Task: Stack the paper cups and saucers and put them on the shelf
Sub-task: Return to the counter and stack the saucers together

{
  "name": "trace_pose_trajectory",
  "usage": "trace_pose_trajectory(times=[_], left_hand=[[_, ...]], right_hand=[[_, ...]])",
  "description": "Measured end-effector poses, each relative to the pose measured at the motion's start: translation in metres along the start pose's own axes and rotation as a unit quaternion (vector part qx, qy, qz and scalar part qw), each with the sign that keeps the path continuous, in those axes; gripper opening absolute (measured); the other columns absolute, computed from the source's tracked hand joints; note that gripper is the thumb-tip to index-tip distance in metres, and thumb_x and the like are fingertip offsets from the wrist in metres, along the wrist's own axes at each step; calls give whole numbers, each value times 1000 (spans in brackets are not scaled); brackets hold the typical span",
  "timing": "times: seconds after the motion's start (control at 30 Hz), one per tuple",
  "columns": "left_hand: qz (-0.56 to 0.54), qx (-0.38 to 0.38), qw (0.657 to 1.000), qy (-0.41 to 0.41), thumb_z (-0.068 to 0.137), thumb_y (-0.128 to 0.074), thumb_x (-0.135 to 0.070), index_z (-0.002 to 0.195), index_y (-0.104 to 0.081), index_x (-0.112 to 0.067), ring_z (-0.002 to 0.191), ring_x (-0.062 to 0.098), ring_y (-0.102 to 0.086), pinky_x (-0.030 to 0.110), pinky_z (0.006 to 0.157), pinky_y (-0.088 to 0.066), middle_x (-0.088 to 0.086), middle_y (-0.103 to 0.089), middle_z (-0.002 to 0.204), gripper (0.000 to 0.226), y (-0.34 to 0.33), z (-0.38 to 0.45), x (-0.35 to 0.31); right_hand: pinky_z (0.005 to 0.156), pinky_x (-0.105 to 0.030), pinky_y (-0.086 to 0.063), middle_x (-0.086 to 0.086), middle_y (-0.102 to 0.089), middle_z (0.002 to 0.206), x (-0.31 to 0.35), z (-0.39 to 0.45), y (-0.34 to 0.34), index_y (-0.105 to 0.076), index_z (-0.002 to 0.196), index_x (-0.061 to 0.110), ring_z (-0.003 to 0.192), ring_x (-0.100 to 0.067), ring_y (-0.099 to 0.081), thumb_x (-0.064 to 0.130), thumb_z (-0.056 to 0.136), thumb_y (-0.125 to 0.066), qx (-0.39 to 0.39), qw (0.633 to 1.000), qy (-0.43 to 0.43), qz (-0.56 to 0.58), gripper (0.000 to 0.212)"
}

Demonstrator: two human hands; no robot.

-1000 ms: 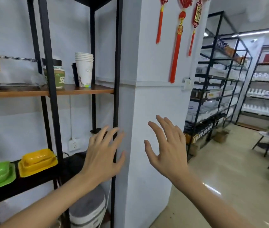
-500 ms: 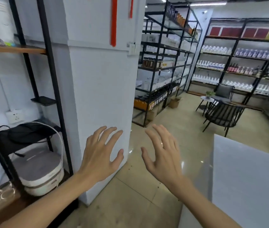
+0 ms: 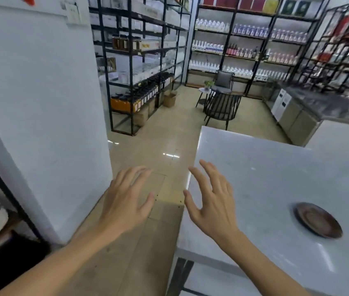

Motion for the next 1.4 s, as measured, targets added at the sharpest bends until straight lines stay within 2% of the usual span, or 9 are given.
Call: trace_pose_trajectory(times=[0.1, 0.2, 0.27, 0.43, 0.53, 0.8, 0.97, 1.13, 1.4], left_hand=[[-26, 31, 999, -31, 90, -47, -45, 143, -53, -24, 125, 17, -51, 38, 98, -50, -5, -55, 141, 57, -27, 0, -35], [-44, 56, 996, -59, 92, -45, -47, 144, -53, -25, 126, 16, -53, 29, 104, -36, -7, -56, 141, 57, -55, 0, -69], [-66, 78, 992, -68, 92, -42, -48, 145, -52, -24, 128, 15, -52, 28, 107, -30, -7, -55, 142, 59, -78, -1, -89], [-114, 127, 979, -114, 93, -41, -50, 145, -52, -22, 126, 17, -50, 34, 101, -44, -5, -56, 141, 60, -135, 3, -148], [-127, 158, 969, -144, 93, -39, -52, 146, -52, -22, 129, 19, -49, 39, 100, -48, -4, -56, 141, 62, -170, 9, -190], [-166, 232, 944, -168, 90, -38, -54, 146, -53, -20, 130, 25, -51, 41, 101, -49, 2, -58, 139, 67, -260, 19, -304], [-175, 262, 930, -189, 89, -39, -52, 145, -53, -20, 128, 24, -51, 40, 101, -49, 0, -57, 139, 66, -315, 27, -373], [-182, 266, 921, -218, 90, -51, -44, 142, -56, -20, 127, 23, -53, 40, 96, -51, 0, -59, 138, 58, -356, 40, -444], [-139, 300, 896, -297, 89, -49, -47, 138, -59, -18, 128, 23, -51, 41, 90, -53, -2, -61, 133, 58, -408, 45, -523]], right_hand=[[111, -39, -37, 3, -35, 161, -37, -30, 19, -43, 145, 31, 150, -19, -32, 48, 97, -52, -3, 999, -47, -17, 52], [112, -41, -38, 3, -35, 161, -70, -60, 39, -43, 146, 31, 151, -19, -31, 47, 98, -53, -10, 996, -85, -35, 52], [111, -42, -40, 3, -36, 160, -90, -79, 51, -42, 147, 31, 150, -19, -32, 47, 98, -53, -9, 992, -116, -49, 52], [109, -41, -42, 1, -40, 157, -140, -121, 77, -43, 148, 29, 150, -20, -33, 45, 98, -55, -14, 979, -185, -86, 54], [110, -41, -41, 0, -40, 158, -174, -145, 94, -44, 148, 27, 149, -20, -34, 44, 97, -56, -14, 968, -225, -107, 54], [107, -45, -45, 0, -40, 157, -274, -206, 136, -44, 146, 27, 145, -22, -40, 41, 96, -59, -9, 933, -335, -133, 55], [107, -45, -45, -1, -40, 157, -347, -235, 156, -44, 146, 26, 146, -23, -39, 41, 95, -59, 7, 915, -373, -152, 55], [109, -47, -44, -1, -40, 158, -416, -257, 174, -45, 145, 26, 147, -24, -38, 40, 95, -60, 23, 902, -401, -161, 53], [107, -46, -46, -2, -45, 154, -489, -291, 189, -48, 144, 24, 146, -24, -39, 42, 96, -58, 36, 880, -439, -177, 52]])
Point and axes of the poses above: each hand's wrist, its own z-axis towards the middle knuckle, its own y-axis out of the back of the hand, x = y × z, the point moved 8 cm from there along z, towards the middle knuckle
